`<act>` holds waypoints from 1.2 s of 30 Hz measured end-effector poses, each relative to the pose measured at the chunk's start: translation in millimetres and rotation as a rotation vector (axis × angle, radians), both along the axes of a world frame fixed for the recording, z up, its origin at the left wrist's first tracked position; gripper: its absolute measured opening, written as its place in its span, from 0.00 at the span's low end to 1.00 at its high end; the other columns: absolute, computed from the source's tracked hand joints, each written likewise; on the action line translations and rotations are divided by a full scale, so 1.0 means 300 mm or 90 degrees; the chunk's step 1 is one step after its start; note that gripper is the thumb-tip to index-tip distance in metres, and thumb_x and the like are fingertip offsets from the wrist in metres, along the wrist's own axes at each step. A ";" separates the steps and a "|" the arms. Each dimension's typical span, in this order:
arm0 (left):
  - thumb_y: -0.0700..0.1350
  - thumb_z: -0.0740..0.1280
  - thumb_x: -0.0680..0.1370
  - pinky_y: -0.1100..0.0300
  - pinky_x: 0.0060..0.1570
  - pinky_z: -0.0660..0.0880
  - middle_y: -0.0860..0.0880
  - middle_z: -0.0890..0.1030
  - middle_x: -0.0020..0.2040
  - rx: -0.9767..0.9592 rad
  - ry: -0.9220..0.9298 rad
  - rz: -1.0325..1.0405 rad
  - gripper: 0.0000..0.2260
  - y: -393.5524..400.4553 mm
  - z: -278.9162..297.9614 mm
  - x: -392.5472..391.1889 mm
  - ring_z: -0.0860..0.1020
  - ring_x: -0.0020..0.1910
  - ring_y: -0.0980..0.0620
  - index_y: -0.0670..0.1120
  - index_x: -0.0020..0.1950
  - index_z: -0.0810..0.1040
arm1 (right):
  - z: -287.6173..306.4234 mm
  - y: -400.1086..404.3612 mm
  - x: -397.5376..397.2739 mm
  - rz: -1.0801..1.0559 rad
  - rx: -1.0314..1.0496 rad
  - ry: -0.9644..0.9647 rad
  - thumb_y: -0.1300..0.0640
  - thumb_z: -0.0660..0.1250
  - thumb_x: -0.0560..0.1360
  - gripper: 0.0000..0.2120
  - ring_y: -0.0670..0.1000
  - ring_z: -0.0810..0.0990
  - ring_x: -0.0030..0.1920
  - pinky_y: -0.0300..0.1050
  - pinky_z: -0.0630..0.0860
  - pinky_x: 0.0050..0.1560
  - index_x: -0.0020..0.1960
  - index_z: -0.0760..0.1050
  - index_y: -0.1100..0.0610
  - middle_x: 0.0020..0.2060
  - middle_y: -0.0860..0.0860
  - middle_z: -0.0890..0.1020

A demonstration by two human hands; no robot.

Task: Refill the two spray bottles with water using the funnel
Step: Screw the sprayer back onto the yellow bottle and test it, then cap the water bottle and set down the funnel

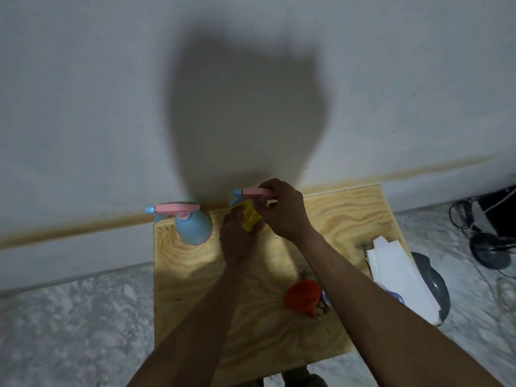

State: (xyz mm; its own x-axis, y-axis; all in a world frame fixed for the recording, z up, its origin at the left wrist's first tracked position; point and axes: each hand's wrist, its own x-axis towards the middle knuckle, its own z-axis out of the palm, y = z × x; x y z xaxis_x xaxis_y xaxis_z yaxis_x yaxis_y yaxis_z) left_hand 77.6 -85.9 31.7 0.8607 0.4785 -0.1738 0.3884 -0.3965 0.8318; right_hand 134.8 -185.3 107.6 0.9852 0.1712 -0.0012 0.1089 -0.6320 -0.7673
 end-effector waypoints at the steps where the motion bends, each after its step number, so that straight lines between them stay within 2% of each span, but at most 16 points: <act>1: 0.49 0.78 0.71 0.47 0.56 0.77 0.44 0.82 0.58 0.003 0.006 -0.001 0.25 0.001 0.000 0.000 0.80 0.57 0.43 0.43 0.64 0.78 | 0.002 -0.002 0.000 0.002 0.001 0.002 0.63 0.75 0.68 0.15 0.55 0.83 0.46 0.52 0.80 0.49 0.54 0.80 0.58 0.47 0.54 0.83; 6: 0.54 0.75 0.72 0.45 0.59 0.77 0.45 0.81 0.62 0.016 0.035 -0.016 0.27 0.000 -0.003 -0.006 0.79 0.60 0.43 0.45 0.68 0.75 | 0.036 -0.031 -0.014 0.020 0.001 0.090 0.67 0.75 0.65 0.30 0.54 0.83 0.53 0.40 0.78 0.48 0.67 0.74 0.58 0.57 0.56 0.82; 9: 0.53 0.76 0.71 0.46 0.61 0.76 0.46 0.80 0.63 -0.010 0.042 -0.010 0.29 -0.013 0.016 -0.032 0.79 0.62 0.44 0.47 0.69 0.74 | 0.070 -0.062 -0.031 0.021 -0.011 0.110 0.67 0.75 0.65 0.33 0.51 0.81 0.53 0.34 0.74 0.45 0.69 0.72 0.58 0.56 0.55 0.81; 11: 0.54 0.75 0.71 0.48 0.62 0.76 0.47 0.81 0.64 -0.022 0.045 -0.001 0.29 -0.023 0.030 -0.060 0.79 0.62 0.44 0.48 0.69 0.73 | 0.098 -0.086 -0.042 0.015 -0.019 0.130 0.66 0.75 0.66 0.32 0.49 0.79 0.51 0.30 0.72 0.41 0.69 0.73 0.57 0.55 0.53 0.80; 15: 0.53 0.74 0.74 0.49 0.60 0.76 0.46 0.81 0.64 0.012 0.053 0.016 0.27 -0.056 0.067 -0.137 0.79 0.61 0.45 0.47 0.70 0.73 | 0.167 -0.152 -0.064 0.021 -0.038 0.151 0.66 0.75 0.67 0.29 0.52 0.79 0.52 0.31 0.72 0.38 0.67 0.74 0.56 0.56 0.54 0.79; 18: 0.48 0.75 0.75 0.50 0.57 0.76 0.45 0.82 0.60 0.017 0.020 0.043 0.24 -0.118 0.116 -0.218 0.81 0.56 0.45 0.44 0.68 0.75 | 0.260 -0.249 -0.079 0.030 -0.039 0.150 0.65 0.73 0.69 0.25 0.52 0.81 0.52 0.38 0.76 0.45 0.65 0.76 0.56 0.54 0.53 0.81; 22: 0.40 0.75 0.74 0.56 0.52 0.77 0.46 0.83 0.54 0.015 -0.043 0.020 0.22 -0.260 0.172 -0.358 0.82 0.53 0.45 0.43 0.67 0.77 | 0.329 -0.498 -0.134 -0.063 0.046 0.052 0.63 0.70 0.73 0.13 0.49 0.84 0.47 0.45 0.80 0.55 0.57 0.81 0.54 0.47 0.50 0.85; 25: 0.34 0.72 0.74 0.58 0.52 0.78 0.49 0.81 0.61 -0.064 -0.077 -0.048 0.25 -0.407 0.219 -0.472 0.79 0.61 0.52 0.46 0.70 0.75 | 0.274 -0.711 -0.226 -0.182 0.117 0.007 0.61 0.68 0.76 0.09 0.48 0.85 0.45 0.48 0.81 0.54 0.53 0.82 0.53 0.43 0.49 0.86; 28: 0.39 0.72 0.75 0.57 0.60 0.77 0.55 0.77 0.67 -0.117 -0.117 -0.091 0.27 -0.555 0.249 -0.559 0.75 0.66 0.61 0.49 0.73 0.72 | 0.148 -0.849 -0.348 -0.235 0.100 0.041 0.60 0.70 0.76 0.08 0.48 0.83 0.45 0.42 0.78 0.51 0.54 0.82 0.55 0.44 0.51 0.86; 30: 0.42 0.73 0.73 0.66 0.60 0.75 0.58 0.75 0.67 -0.115 -0.141 -0.102 0.29 -0.642 0.256 -0.585 0.74 0.65 0.66 0.47 0.74 0.71 | 0.040 -0.891 -0.428 -0.210 0.066 0.095 0.58 0.70 0.77 0.07 0.49 0.83 0.46 0.37 0.73 0.48 0.54 0.82 0.56 0.45 0.51 0.85; 33: 0.44 0.78 0.72 0.77 0.52 0.71 0.66 0.71 0.63 -0.137 -0.126 -0.071 0.32 -0.741 0.268 -0.588 0.72 0.58 0.77 0.52 0.73 0.68 | -0.114 -0.916 -0.529 -0.159 0.010 0.171 0.57 0.71 0.76 0.08 0.49 0.82 0.46 0.35 0.69 0.47 0.55 0.82 0.57 0.47 0.53 0.86; 34: 0.45 0.78 0.72 0.77 0.51 0.72 0.68 0.71 0.62 -0.145 -0.126 -0.055 0.33 -0.760 0.266 -0.586 0.72 0.57 0.78 0.54 0.73 0.67 | -0.156 -0.918 -0.556 -0.146 -0.001 0.199 0.57 0.72 0.76 0.11 0.49 0.81 0.47 0.35 0.68 0.48 0.56 0.82 0.58 0.49 0.54 0.85; 36: 0.51 0.78 0.72 0.68 0.57 0.76 0.67 0.73 0.65 -0.149 -0.140 -0.034 0.33 -0.776 0.252 -0.580 0.75 0.62 0.70 0.59 0.74 0.67 | -0.227 -0.918 -0.591 -0.117 -0.019 0.250 0.56 0.73 0.75 0.17 0.53 0.81 0.53 0.39 0.71 0.54 0.62 0.79 0.60 0.56 0.57 0.83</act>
